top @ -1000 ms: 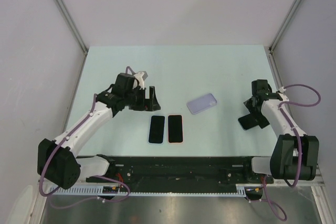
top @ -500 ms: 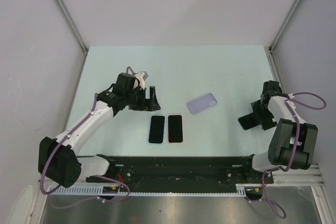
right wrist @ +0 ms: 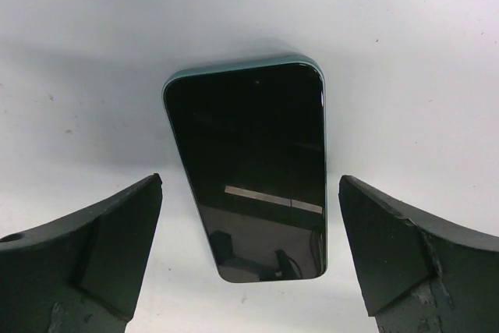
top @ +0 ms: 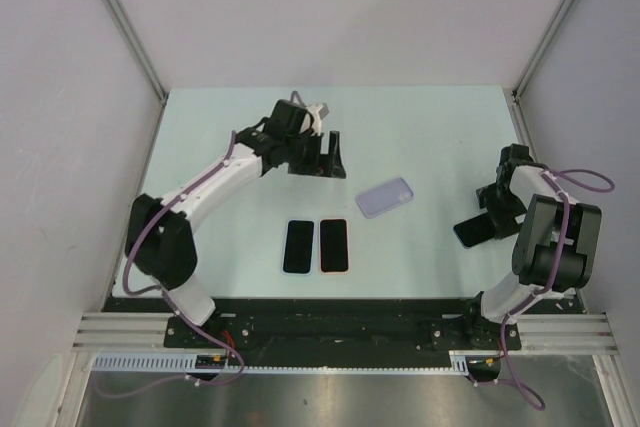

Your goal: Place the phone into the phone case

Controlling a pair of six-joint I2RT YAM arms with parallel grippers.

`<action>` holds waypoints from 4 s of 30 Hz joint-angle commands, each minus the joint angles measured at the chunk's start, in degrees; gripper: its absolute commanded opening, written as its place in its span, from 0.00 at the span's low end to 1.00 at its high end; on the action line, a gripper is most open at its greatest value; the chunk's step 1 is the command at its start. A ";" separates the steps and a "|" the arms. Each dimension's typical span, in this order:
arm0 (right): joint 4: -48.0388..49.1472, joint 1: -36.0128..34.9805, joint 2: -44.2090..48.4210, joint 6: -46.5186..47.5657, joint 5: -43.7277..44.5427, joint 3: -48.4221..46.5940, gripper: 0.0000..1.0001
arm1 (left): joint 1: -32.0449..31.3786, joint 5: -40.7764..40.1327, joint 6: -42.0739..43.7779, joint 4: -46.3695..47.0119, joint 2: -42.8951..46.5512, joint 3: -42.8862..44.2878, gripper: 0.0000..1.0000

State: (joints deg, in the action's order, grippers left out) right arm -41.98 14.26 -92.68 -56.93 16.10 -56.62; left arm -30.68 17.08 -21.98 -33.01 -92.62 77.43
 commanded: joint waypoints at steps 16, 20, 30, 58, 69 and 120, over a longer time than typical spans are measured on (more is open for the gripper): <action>-4.34 0.42 -3.91 3.75 2.01 -3.67 0.98 | -3.86 4.71 3.43 4.45 -33.85 26.46 0.84; -3.99 0.50 -3.29 5.60 1.92 -3.67 0.98 | -4.91 7.61 3.61 6.64 -36.05 26.02 0.82; -3.81 0.68 -1.89 8.67 0.34 -3.67 0.98 | -8.17 9.54 0.98 8.84 -36.58 21.55 0.81; -4.17 0.86 2.94 16.14 -4.14 -2.97 0.98 | -18.37 16.93 -9.66 28.27 -14.03 -5.36 0.81; -7.41 0.94 4.53 12.37 -5.90 -2.88 1.00 | -18.19 0.70 7.38 -3.34 2.78 4.05 0.97; 0.92 -1.25 -3.91 11.01 -4.04 0.81 0.82 | -15.38 -18.22 8.80 -3.64 15.72 -5.89 0.96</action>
State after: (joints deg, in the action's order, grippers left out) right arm -43.97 13.56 -96.05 -52.03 12.93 -57.32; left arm -46.15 -2.24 -12.97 -37.85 -76.29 70.89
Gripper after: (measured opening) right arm 0.829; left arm 0.970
